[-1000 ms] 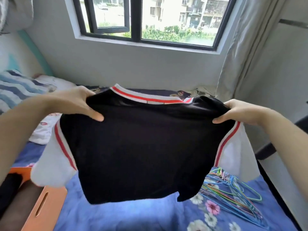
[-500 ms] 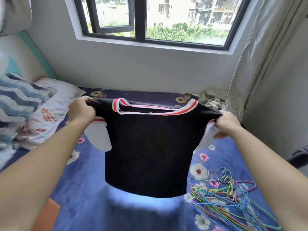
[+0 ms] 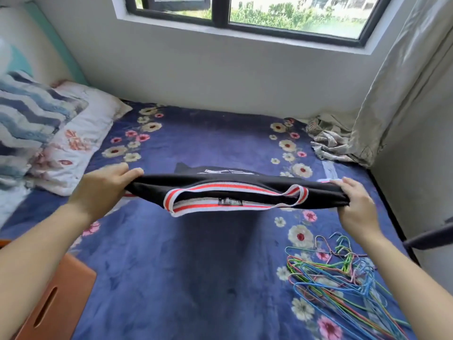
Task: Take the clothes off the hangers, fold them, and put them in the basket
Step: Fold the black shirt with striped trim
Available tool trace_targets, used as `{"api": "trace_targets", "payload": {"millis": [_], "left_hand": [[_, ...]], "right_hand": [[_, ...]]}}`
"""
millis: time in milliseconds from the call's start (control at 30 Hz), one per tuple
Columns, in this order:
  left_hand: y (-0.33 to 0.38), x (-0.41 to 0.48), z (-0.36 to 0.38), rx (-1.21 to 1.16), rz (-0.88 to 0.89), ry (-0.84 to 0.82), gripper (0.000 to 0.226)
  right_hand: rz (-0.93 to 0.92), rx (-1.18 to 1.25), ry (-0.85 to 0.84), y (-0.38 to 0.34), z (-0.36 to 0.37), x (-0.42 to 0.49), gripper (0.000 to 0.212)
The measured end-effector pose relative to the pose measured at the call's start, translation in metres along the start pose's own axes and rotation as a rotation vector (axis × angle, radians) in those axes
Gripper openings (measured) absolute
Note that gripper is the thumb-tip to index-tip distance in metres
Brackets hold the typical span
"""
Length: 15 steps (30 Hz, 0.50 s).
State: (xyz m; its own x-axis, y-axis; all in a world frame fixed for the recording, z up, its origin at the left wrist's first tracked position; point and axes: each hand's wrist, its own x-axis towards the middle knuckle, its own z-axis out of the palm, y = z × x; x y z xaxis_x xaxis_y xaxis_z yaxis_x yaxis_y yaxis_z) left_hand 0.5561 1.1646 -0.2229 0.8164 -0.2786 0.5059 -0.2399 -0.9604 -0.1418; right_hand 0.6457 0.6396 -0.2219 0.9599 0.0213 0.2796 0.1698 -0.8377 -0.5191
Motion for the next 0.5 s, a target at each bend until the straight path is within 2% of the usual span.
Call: {"api": "trace_targets", "payload": {"millis": [167, 267, 333, 433, 500], "left_hand": [[0.026, -0.114, 0.077, 0.077, 0.1, -0.229, 0.052], [0.054, -0.186, 0.123, 0.101, 0.139, -0.393, 0.061], [0.078, -0.233, 0.144, 0.089, 0.108, -0.53, 0.053], [0.115, -0.305, 0.179, -0.043, -0.011, -0.718, 0.061], [0.136, -0.344, 0.194, -0.067, -0.071, -0.777, 0.065]], "right_hand": [[0.18, -0.198, -0.311, 0.05, 0.082, -0.087, 0.065], [0.195, -0.361, -0.449, 0.081, 0.136, -0.147, 0.068], [0.157, -0.454, -0.492, 0.102, 0.165, -0.186, 0.068], [0.091, -0.572, -0.61, 0.143, 0.211, -0.244, 0.072], [0.134, -0.623, -0.698, 0.165, 0.226, -0.278, 0.077]]}}
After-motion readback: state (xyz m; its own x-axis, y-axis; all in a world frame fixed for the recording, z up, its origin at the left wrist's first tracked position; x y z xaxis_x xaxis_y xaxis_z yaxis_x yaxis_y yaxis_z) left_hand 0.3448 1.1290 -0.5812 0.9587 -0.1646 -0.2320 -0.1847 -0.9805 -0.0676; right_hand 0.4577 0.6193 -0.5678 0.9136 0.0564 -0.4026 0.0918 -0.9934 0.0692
